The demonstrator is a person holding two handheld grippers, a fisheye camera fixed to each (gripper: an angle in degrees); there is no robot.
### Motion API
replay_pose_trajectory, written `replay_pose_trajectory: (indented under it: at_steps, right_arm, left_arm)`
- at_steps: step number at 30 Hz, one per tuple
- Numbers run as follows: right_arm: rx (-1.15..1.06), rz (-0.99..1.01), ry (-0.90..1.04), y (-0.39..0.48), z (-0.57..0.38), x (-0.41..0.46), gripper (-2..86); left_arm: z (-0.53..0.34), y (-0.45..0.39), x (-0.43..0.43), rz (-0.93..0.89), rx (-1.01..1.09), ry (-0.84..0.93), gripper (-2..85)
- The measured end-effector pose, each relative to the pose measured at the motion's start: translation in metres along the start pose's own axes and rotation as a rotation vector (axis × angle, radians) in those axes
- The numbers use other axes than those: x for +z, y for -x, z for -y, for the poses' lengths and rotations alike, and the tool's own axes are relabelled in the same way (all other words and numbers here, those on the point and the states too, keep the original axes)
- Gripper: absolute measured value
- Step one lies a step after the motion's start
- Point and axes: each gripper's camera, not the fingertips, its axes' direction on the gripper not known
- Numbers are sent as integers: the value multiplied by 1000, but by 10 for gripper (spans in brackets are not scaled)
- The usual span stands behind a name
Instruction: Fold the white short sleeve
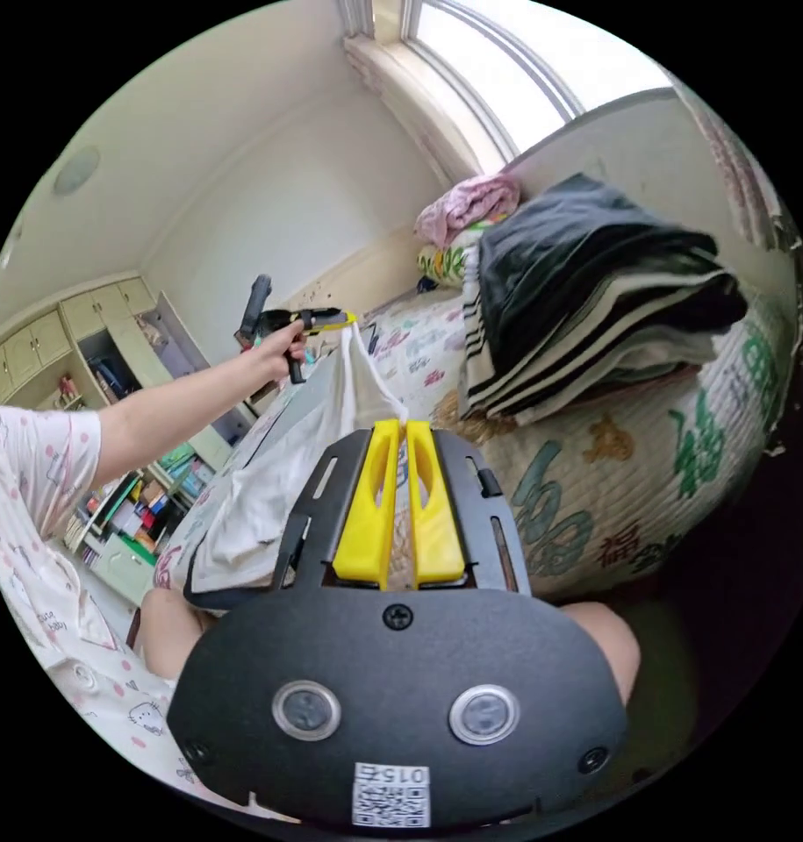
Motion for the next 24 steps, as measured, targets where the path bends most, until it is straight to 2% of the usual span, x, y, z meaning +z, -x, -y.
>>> replay_pose_trajectory:
  at_steps: [3, 6, 9, 12, 16, 20, 24]
  right_arm:
    - [11, -10, -128, -6, -3, -53, 3]
    - [-104, 57, -221, 21, -8, -100, 3]
    - [-249, 267, -178, 65, -24, -108, 4]
    - [-402, 427, -41, 118, -56, -73, 4]
    - [-478, 550, 204, 178, -122, 27, 4]
    - [-547, 573, 445, 220, -213, 138, 4]
    - [-631, 493, 594, 233, -268, 198, 5]
  left_arm:
    - [18, -13, -63, -140, -12, -119, 4]
    - [15, -3, -133, -263, -33, -221, 3]
    - [-8, 35, -197, -293, -84, -270, 3]
    - [-46, 93, -244, -254, -163, -297, 2]
    - [-102, 177, -260, -139, -316, -214, 1]
    - [-141, 235, -244, -86, -470, -101, -1]
    - [-145, 249, -249, -70, -475, -67, -1]
